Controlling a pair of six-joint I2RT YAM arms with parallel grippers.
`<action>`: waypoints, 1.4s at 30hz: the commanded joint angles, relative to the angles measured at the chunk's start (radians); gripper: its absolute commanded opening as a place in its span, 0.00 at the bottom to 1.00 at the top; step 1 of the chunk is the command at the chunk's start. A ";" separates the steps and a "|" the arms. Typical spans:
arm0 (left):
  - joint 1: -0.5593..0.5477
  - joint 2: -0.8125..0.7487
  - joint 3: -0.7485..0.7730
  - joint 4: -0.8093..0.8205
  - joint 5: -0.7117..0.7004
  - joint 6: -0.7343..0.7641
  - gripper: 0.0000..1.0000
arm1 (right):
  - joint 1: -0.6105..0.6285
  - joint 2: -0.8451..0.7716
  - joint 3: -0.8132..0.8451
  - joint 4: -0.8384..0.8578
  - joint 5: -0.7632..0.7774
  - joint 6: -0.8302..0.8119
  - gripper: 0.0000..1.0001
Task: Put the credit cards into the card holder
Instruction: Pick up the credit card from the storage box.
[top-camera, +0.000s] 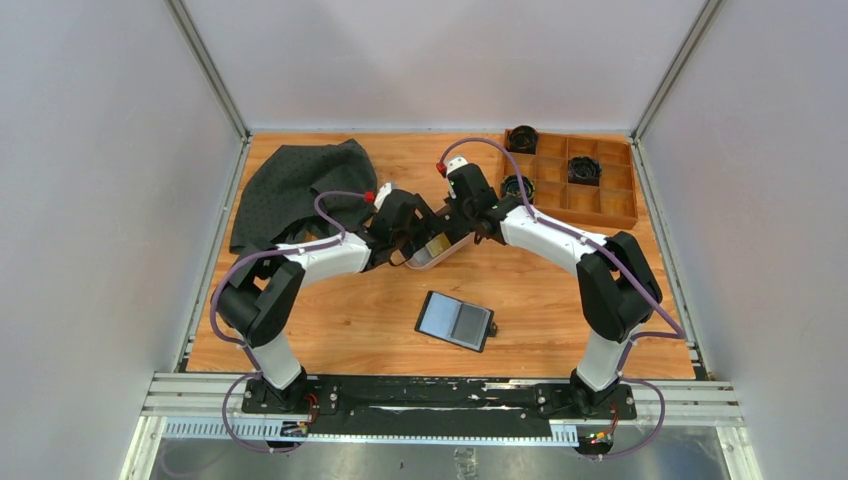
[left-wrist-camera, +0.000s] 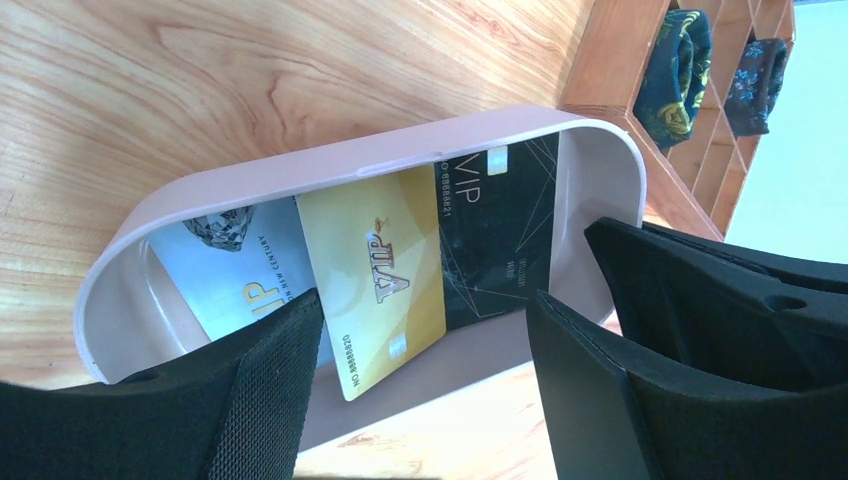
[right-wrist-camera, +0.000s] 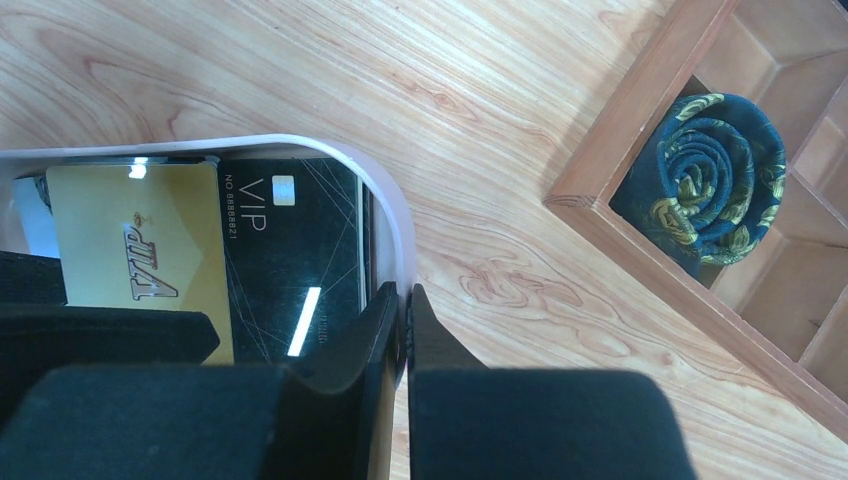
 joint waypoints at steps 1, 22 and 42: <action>0.009 -0.020 -0.030 0.086 0.023 -0.046 0.70 | -0.004 -0.014 -0.002 0.017 -0.030 0.014 0.00; 0.023 -0.041 -0.220 0.420 0.057 -0.174 0.45 | -0.010 -0.006 -0.001 0.017 -0.045 0.014 0.00; 0.062 0.186 -0.328 1.057 0.219 -0.248 0.33 | -0.025 0.009 0.004 0.003 -0.079 0.046 0.00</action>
